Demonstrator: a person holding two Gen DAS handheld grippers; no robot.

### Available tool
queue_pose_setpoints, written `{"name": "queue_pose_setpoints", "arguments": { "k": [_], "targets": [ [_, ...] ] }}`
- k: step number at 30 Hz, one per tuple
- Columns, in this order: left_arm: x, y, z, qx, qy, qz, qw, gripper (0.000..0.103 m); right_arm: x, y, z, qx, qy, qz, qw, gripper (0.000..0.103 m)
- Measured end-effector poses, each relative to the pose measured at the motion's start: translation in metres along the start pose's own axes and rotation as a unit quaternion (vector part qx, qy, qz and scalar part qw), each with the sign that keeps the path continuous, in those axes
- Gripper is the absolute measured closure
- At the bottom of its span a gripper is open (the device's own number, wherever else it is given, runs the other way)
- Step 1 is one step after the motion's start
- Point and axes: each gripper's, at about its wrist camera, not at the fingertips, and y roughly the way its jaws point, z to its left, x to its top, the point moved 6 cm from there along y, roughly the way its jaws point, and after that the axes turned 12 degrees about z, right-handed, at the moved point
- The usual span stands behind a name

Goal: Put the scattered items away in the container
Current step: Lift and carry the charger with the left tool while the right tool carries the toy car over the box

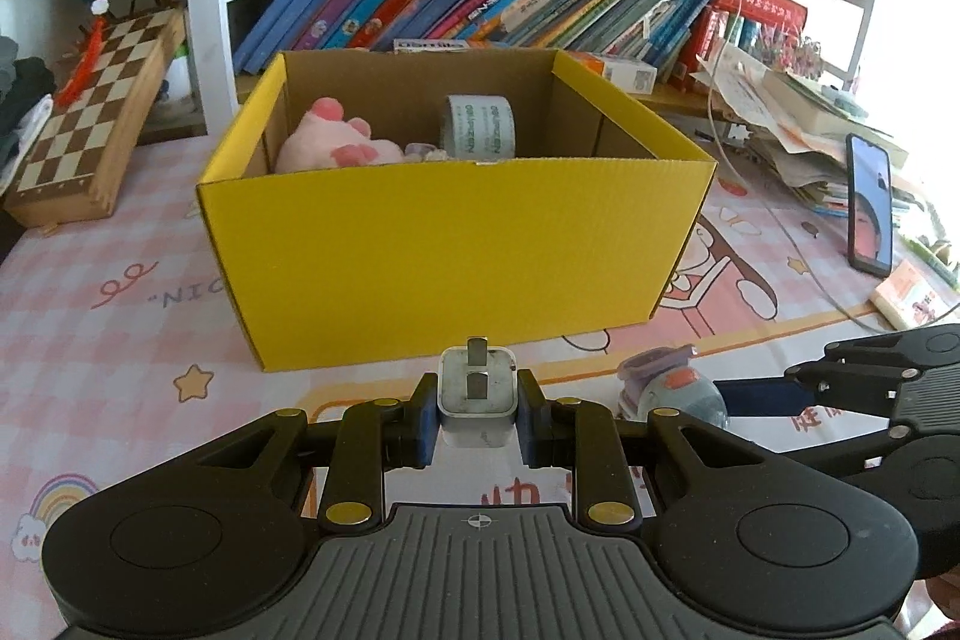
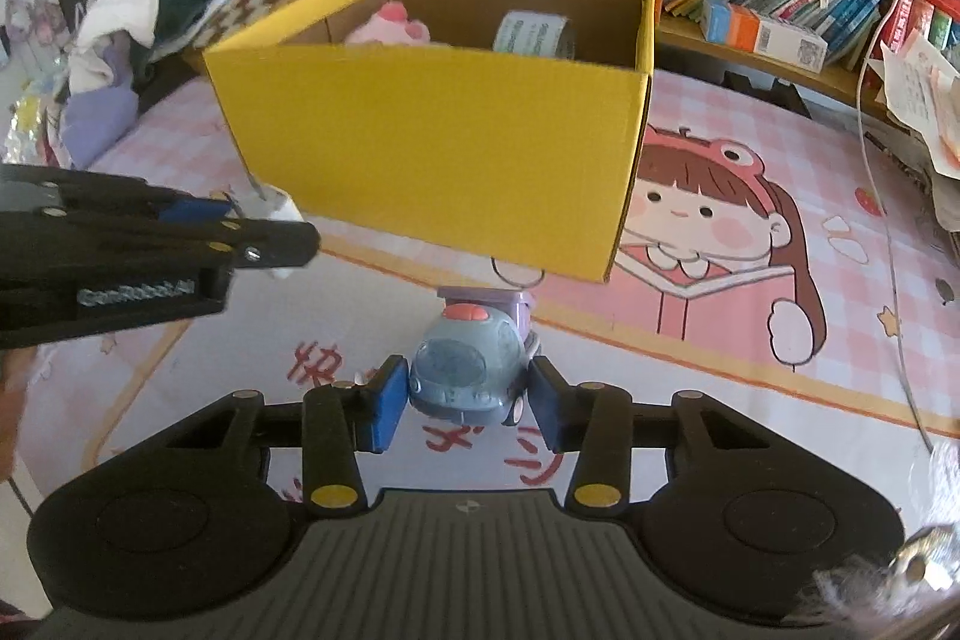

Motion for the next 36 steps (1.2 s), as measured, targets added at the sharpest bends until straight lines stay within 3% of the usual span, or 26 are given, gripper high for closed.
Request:
{"name": "queue_pose_setpoints", "arguments": {
  "k": [4, 6, 9, 20, 28, 36],
  "targets": [
    [-0.004, -0.006, 0.001, -0.001, -0.003, -0.003, 1.0000, 0.079, -0.002, 0.005, -0.002, -0.013, 0.012, 0.012, 1.000, 0.062],
    [-0.005, -0.009, 0.001, -0.001, -0.002, -0.005, 1.0000, 0.079, -0.003, 0.007, -0.002, -0.019, 0.018, 0.018, 0.999, 0.054],
    [-0.007, -0.013, 0.001, -0.002, 0.000, -0.006, 1.0000, 0.079, -0.004, 0.012, -0.004, -0.024, 0.028, 0.022, 0.999, 0.054],
    [-0.007, -0.029, 0.003, -0.010, 0.002, -0.020, 0.9998, 0.079, -0.001, 0.011, -0.003, -0.010, 0.031, 0.020, 0.999, 0.063],
    [0.015, -0.055, -0.002, -0.021, 0.019, -0.063, 0.9976, 0.079, 0.024, -0.040, 0.003, 0.006, 0.007, -0.052, 0.999, 0.063],
    [0.059, -0.078, 0.002, -0.016, 0.036, -0.117, 0.9924, 0.079, 0.069, -0.088, -0.002, 0.022, -0.007, -0.129, 0.991, 0.063]
  ]
}}
